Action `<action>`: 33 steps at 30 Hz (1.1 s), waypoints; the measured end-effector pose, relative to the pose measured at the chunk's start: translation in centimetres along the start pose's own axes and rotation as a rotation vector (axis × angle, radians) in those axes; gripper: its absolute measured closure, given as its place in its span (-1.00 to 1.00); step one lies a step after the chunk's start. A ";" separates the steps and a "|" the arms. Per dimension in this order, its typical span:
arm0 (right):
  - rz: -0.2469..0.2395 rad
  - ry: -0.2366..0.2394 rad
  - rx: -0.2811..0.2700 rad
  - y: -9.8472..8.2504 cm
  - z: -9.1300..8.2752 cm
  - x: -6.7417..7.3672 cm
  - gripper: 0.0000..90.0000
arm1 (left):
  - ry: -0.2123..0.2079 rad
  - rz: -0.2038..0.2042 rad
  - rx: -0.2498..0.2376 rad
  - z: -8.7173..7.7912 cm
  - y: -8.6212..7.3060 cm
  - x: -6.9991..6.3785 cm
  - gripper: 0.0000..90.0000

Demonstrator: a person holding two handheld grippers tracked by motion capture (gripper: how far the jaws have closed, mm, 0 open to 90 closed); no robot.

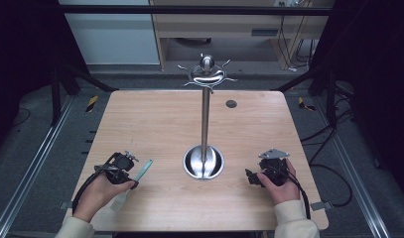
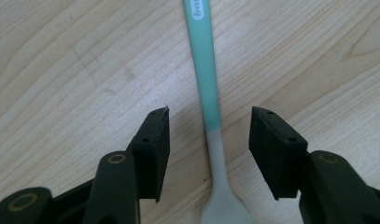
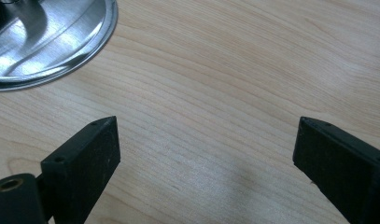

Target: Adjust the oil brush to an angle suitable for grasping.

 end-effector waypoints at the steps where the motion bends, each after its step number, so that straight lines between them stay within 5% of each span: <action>1: 0.000 -0.001 0.000 0.0 0.0 0.0 -0.82 | 0.002 0.004 0.005 0.0 -0.1 0.0 0.05; 33: 0.007 0.001 -0.003 0.0 -0.1 0.0 -0.82 | -0.032 0.011 0.100 1.0 -0.3 -0.6 0.68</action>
Point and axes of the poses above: each handheld gripper's, and its own axes: z roughly forward along the jaws, y roughly out of its top, x roughly to its left, the point moved 10 cm from there along z, roughly forward along the jaws, and after that the axes turned 14 degrees about y, right-handed, at the moved point
